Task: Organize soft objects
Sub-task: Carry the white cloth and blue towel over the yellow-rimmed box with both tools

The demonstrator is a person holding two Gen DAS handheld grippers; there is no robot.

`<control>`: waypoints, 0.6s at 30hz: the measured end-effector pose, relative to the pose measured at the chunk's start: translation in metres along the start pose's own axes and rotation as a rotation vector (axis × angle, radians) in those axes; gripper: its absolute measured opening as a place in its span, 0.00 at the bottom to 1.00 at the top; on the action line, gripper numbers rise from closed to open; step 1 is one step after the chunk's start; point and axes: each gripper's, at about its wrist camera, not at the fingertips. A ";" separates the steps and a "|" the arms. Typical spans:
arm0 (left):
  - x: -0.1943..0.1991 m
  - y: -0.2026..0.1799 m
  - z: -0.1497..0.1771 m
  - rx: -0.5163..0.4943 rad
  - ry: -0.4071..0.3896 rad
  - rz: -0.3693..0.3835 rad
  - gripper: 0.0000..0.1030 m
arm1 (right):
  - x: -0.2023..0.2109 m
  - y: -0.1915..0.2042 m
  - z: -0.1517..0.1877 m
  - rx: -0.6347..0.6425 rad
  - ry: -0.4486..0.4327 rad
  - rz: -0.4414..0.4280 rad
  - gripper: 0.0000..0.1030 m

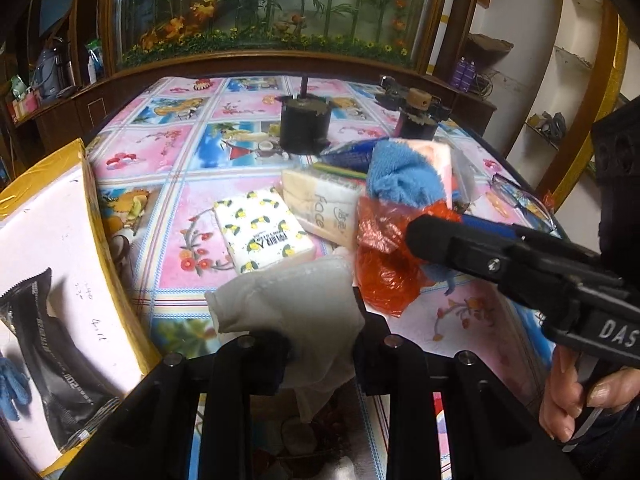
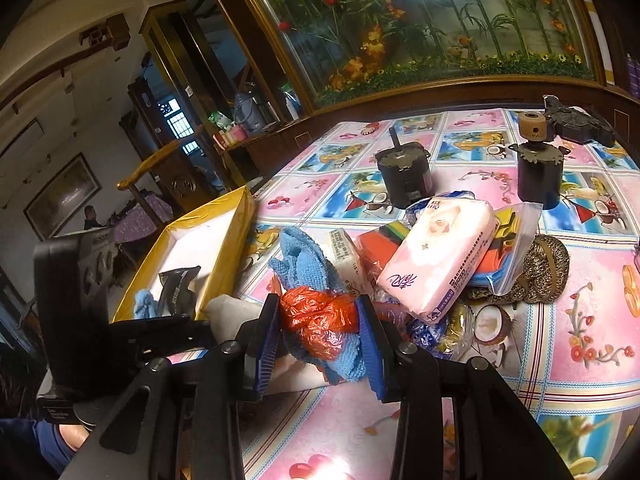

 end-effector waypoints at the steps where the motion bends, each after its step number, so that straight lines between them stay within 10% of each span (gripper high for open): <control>1: 0.004 0.001 -0.002 0.001 -0.011 -0.003 0.25 | 0.000 0.000 0.000 -0.001 -0.005 -0.003 0.40; 18: 0.050 0.029 -0.019 0.028 -0.136 -0.085 0.25 | -0.007 0.017 -0.003 -0.032 0.000 -0.043 0.40</control>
Point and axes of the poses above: each gripper's, at about its wrist camera, not at the fingertips, and x roughly against the way its jaws point, y to its left, z to its underside, and after that the axes turned 10 degrees about -y, right-handed
